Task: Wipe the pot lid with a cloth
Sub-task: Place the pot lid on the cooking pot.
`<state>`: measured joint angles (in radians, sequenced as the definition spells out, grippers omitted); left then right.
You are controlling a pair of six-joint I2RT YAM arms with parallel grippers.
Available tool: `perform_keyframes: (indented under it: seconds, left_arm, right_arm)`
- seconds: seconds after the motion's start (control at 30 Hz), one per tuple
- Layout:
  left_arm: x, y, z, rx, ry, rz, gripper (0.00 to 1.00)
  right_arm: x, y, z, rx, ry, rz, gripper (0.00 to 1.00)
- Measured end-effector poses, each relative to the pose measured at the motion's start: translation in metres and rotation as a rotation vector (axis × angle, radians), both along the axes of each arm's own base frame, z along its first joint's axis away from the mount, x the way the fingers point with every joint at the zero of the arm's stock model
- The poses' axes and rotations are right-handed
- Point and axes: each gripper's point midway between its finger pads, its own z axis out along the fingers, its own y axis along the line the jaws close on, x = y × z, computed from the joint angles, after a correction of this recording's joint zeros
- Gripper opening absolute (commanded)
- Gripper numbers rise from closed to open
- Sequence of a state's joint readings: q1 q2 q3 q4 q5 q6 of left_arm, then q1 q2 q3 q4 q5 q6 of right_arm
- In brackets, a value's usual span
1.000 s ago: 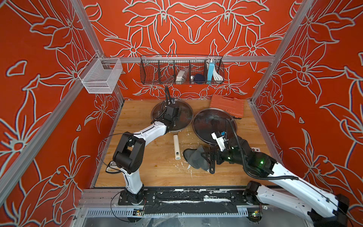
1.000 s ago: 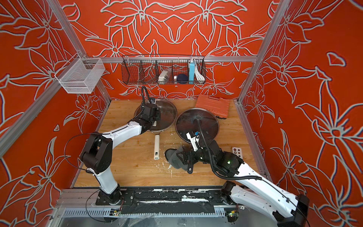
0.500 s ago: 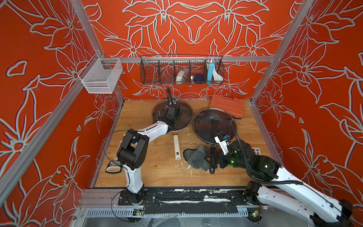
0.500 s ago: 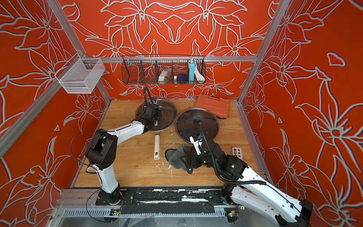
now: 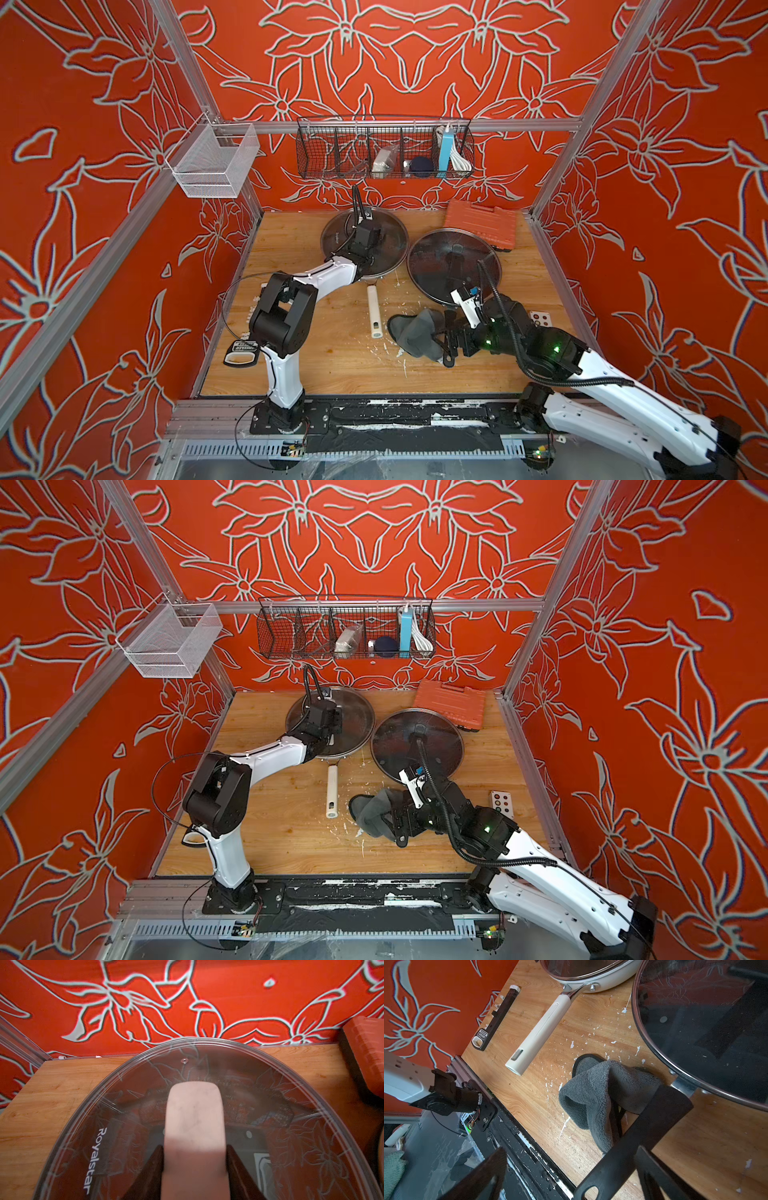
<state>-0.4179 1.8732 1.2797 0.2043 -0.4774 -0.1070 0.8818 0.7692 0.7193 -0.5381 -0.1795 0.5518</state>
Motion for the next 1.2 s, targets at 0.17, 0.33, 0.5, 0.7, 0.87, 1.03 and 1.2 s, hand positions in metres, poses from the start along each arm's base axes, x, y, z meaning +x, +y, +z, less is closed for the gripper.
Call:
perform_keyframes:
  seconds: [0.17,0.33,0.5,0.7,0.87,1.03,1.2]
  left_arm:
    - [-0.001,0.0,-0.004,-0.027,-0.001,0.007,0.0]
    - [-0.002,0.0,-0.005,-0.027,-0.001,0.008,0.14]
    - [-0.002,0.0,-0.005,-0.026,0.0,0.009,0.43]
    - [0.003,0.003,0.009,-0.041,-0.052,0.026,0.65]
    - [0.006,0.015,0.018,-0.044,-0.073,0.046,0.75]
    - [0.004,0.022,0.034,-0.052,-0.086,0.045,0.8]
    - [-0.016,0.017,0.079,-0.101,-0.116,-0.019,0.82]
  right_arm:
    - [0.0,0.0,-0.002,-0.001,0.001,0.0,0.98]
    - [-0.001,-0.001,-0.005,-0.003,0.003,0.0,0.97]
    - [-0.001,-0.002,-0.004,0.003,-0.002,-0.001,0.97]
    - [-0.001,-0.002,-0.004,0.004,0.0,-0.005,0.97]
    - [-0.001,-0.002,-0.003,0.007,-0.001,-0.007,0.97]
    - [0.003,-0.005,-0.002,-0.002,-0.012,-0.029,0.97]
    - [0.016,-0.018,0.016,-0.026,-0.057,-0.127,0.97]
